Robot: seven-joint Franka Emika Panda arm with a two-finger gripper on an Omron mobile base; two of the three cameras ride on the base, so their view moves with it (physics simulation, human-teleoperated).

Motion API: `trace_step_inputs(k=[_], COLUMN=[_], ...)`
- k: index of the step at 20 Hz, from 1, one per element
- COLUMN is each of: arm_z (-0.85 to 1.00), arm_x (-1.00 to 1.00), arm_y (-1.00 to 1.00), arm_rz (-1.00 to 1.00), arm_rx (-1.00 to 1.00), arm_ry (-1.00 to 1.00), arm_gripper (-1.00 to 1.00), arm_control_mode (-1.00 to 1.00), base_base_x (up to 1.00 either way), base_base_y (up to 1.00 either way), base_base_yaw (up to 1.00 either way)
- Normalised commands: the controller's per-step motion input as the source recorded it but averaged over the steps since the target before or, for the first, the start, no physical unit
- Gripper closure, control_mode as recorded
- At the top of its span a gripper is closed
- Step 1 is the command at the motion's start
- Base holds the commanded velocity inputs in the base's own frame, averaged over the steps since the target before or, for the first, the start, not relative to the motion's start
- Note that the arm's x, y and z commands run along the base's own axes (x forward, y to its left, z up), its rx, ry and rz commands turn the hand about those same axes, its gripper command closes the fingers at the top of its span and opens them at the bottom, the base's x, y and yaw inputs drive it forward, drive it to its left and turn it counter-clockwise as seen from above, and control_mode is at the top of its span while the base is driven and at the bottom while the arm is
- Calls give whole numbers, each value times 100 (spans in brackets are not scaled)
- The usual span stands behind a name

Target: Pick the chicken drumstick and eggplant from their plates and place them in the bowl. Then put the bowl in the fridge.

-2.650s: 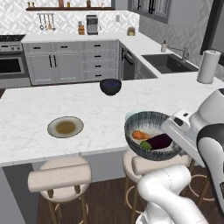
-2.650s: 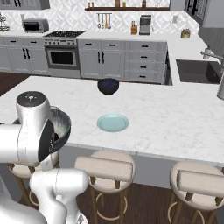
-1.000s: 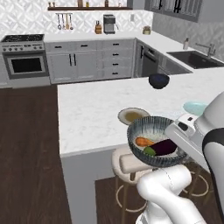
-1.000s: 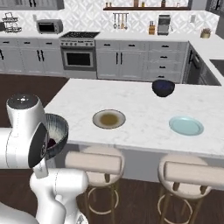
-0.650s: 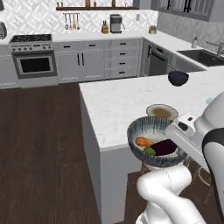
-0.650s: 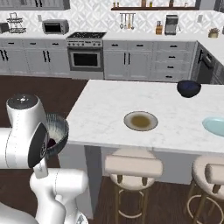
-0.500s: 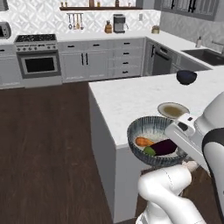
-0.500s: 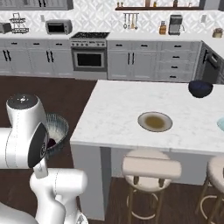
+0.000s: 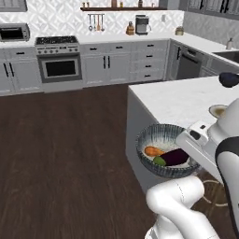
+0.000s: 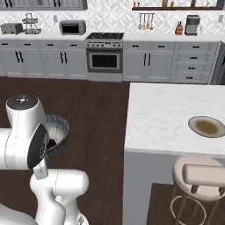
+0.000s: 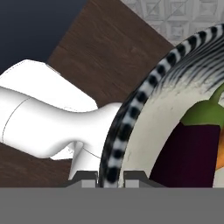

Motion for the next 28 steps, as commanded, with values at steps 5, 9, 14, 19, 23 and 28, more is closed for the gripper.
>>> trace_step_inputs(k=[5, 9, 14, 19, 23, 28], arm_z=[0, 0, 0, 0, 0, 0], arm_x=[0, 0, 0, 0, 0, 0], arm_y=[0, 0, 0, 0, 0, 0], arm_rz=[0, 0, 0, 0, 0, 0], arm_rx=[0, 0, 0, 0, 0, 0], arm_ry=[0, 0, 0, 0, 0, 0], arm_gripper=[100, 100, 100, 100, 100, 100], arm_control_mode=[100, 100, 100, 100, 100, 100], base_base_x=[69, 100, 100, 100, 100, 100], base_base_y=[100, 100, 100, 92, 44, 0], base_base_yaw=[0, 3, 10, 24, 38, 52])
